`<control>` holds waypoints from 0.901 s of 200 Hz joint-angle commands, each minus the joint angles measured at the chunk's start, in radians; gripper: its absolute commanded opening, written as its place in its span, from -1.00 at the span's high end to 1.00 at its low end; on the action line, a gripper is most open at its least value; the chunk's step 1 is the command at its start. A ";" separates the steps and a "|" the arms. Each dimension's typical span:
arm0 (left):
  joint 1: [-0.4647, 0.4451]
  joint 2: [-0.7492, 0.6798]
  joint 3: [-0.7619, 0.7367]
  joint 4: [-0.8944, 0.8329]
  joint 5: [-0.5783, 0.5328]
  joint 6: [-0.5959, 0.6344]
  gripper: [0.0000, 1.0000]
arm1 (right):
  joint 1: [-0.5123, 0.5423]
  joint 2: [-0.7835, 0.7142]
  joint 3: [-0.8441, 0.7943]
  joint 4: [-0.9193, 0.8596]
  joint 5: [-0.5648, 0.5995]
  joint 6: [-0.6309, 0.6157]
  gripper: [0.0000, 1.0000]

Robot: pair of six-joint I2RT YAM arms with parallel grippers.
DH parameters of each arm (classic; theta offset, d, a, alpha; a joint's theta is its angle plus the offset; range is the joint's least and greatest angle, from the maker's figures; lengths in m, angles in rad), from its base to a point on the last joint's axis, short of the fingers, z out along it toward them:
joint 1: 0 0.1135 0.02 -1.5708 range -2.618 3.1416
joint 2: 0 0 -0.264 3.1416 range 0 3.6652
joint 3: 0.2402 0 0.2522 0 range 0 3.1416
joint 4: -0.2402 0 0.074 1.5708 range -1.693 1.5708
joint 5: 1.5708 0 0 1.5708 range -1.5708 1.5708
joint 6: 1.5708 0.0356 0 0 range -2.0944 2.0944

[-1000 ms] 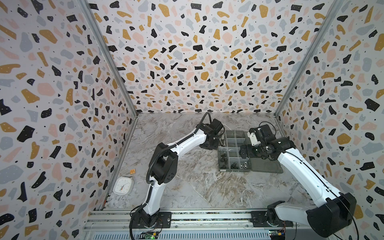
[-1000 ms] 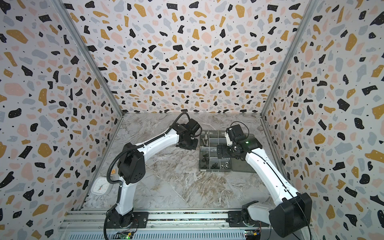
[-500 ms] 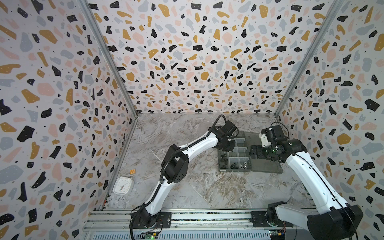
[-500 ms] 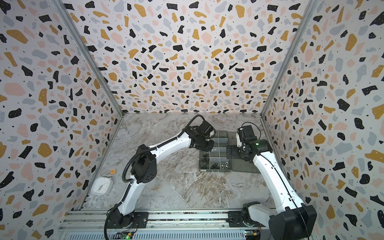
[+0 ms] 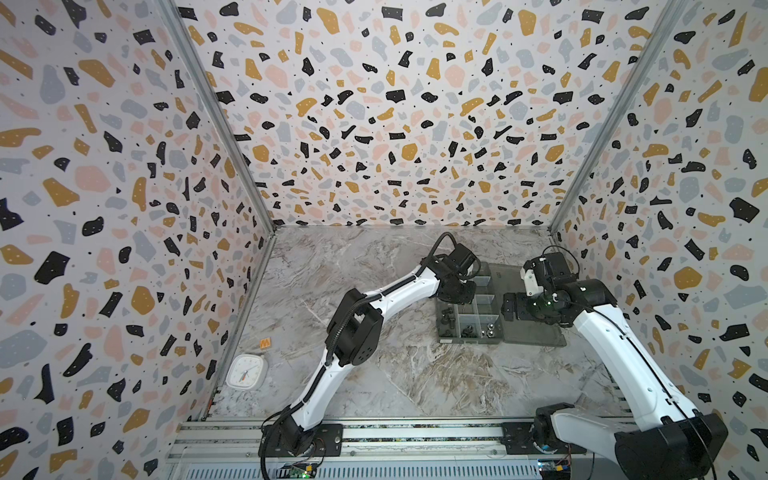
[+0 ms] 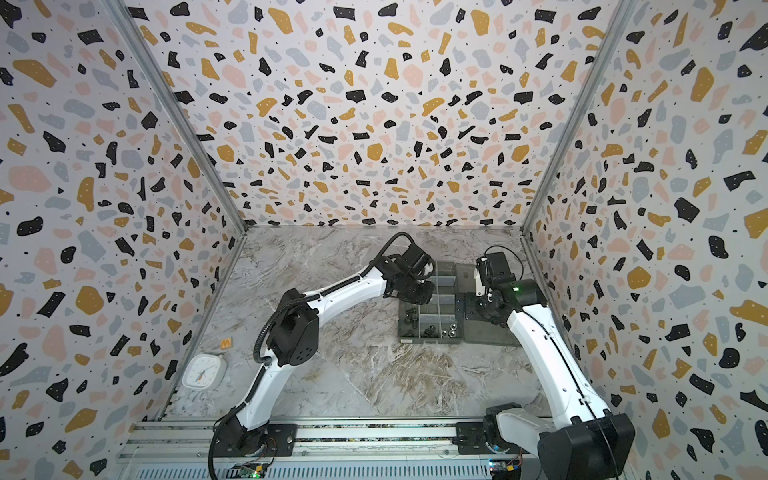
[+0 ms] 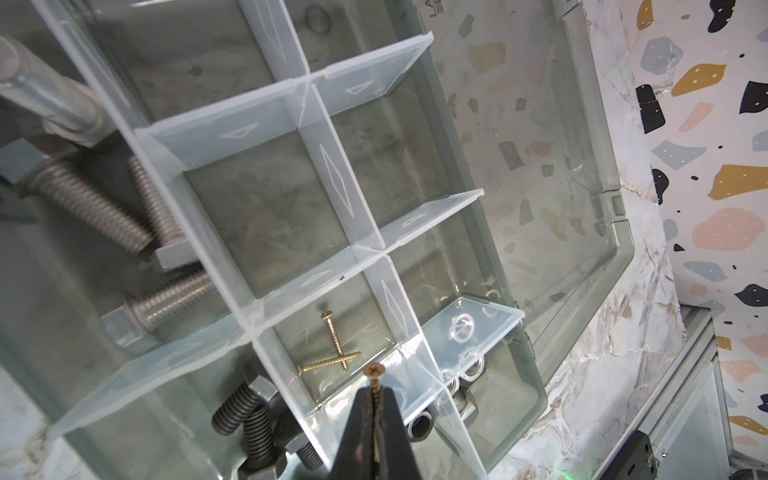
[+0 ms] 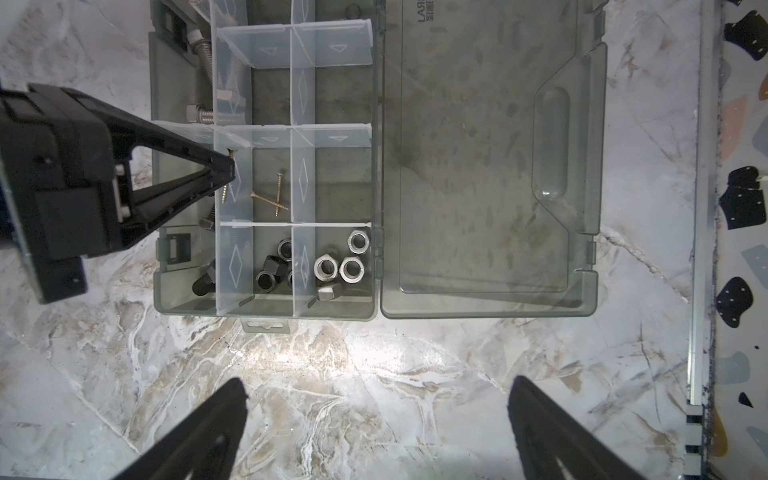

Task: Sort the screws and nuts into containers
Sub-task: 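Lift the brass screw with the left gripper toward the organizer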

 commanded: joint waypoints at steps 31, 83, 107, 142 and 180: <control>-0.002 0.048 0.055 0.014 0.038 0.001 1.00 | -0.003 -0.011 0.037 -0.042 0.032 -0.010 -0.99; 0.001 0.020 0.081 -0.015 0.012 0.047 0.06 | -0.004 -0.008 0.052 -0.044 0.026 -0.010 -0.99; 0.007 -0.043 0.051 -0.030 -0.033 0.065 0.00 | -0.003 -0.004 0.061 -0.038 0.019 -0.011 -0.99; 0.039 -0.216 -0.130 -0.026 -0.101 0.089 0.01 | -0.001 0.018 0.070 -0.007 -0.020 -0.017 -0.99; 0.083 -0.430 -0.457 -0.044 -0.230 0.118 0.05 | 0.078 0.070 0.088 0.052 -0.051 0.004 -0.99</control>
